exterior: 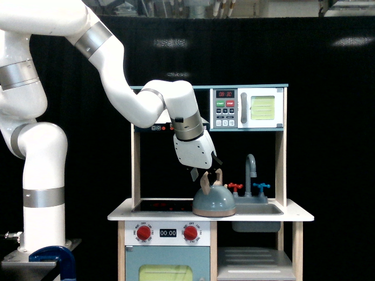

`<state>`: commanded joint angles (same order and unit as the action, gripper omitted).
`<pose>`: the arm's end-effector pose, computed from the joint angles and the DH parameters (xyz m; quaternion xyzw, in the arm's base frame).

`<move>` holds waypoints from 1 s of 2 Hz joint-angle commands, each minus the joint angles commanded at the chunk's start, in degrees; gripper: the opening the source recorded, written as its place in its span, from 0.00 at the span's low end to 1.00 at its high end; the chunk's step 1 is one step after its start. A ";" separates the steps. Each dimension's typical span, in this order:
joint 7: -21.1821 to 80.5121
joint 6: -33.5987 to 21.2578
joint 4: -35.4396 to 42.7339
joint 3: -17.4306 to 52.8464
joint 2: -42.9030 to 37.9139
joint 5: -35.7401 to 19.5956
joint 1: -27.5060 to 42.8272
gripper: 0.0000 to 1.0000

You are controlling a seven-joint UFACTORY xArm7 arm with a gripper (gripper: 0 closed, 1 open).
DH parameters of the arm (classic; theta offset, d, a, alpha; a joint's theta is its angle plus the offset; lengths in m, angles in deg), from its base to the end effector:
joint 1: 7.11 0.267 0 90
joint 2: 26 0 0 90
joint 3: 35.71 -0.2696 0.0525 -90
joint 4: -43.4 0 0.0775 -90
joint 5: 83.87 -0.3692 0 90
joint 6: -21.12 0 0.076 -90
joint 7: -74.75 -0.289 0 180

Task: Place the teapot on the stove

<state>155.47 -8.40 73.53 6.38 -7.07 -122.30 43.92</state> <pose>0.4342 0.1683 0.0982 -0.8322 -0.4575 -0.2480 0.1913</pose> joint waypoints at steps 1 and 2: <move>0.22 0.44 3.58 -0.85 -4.49 -4.82 3.33 1.00; 0.26 1.43 2.59 -1.81 -4.15 -5.49 3.27 0.00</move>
<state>155.73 -6.96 76.11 4.57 -11.21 -127.79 47.19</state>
